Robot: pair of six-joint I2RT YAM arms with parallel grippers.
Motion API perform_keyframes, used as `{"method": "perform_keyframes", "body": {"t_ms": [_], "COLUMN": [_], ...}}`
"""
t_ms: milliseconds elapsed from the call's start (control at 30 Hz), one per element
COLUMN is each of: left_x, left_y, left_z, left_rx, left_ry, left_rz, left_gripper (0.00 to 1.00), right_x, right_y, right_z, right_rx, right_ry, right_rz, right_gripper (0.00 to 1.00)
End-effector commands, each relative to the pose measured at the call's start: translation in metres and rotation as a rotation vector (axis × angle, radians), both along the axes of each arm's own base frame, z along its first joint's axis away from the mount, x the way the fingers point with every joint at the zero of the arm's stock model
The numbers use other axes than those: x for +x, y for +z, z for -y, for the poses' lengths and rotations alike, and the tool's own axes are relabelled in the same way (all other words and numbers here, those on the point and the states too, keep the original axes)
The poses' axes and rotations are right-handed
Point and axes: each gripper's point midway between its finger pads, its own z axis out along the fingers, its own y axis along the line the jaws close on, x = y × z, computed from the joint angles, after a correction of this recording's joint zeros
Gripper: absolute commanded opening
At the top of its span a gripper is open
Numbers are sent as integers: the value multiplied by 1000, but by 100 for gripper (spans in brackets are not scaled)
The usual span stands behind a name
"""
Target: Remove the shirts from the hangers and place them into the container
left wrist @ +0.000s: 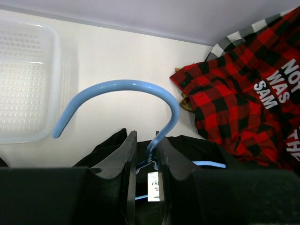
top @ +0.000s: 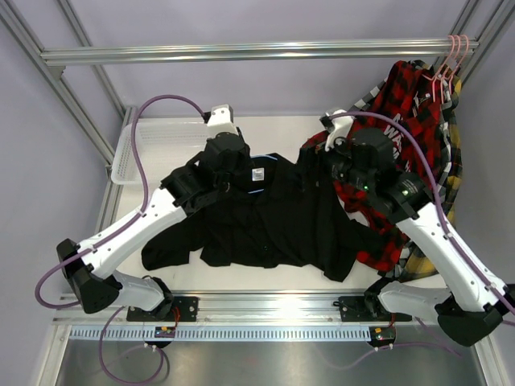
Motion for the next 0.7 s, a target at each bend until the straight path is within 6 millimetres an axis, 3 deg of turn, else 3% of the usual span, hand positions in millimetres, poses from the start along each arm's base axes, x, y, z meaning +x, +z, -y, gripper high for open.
{"method": "perform_keyframes", "body": {"t_ms": [0, 100, 133, 400, 533, 633, 667], "left_x": [13, 14, 14, 10, 6, 3, 2], "left_y": [27, 21, 21, 17, 15, 13, 9], "left_z": [4, 8, 8, 4, 0, -6, -7], "left_rx": [-104, -97, -95, -86, -74, -68, -62], "left_ry": [93, 100, 103, 111, 113, 119, 121], "left_rz": [70, 59, 58, 48, 40, 38, 32], "left_gripper": [0, 0, 0, 0, 0, 0, 0], "right_x": [10, 21, 19, 31, 33, 36, 37], "right_y": [-20, -30, -35, -76, -95, -101, -103], "right_z": [-16, -23, -35, -50, -45, -38, -36], "right_rx": [-4, -6, -11, -87, -110, -141, -150], "right_ry": [-113, -216, -223, -388, -461, -501, -517], "right_rz": [-58, -68, -85, -169, -209, -203, -202], "right_gripper": [100, 99, 99, 98, 85, 58, 42]}}
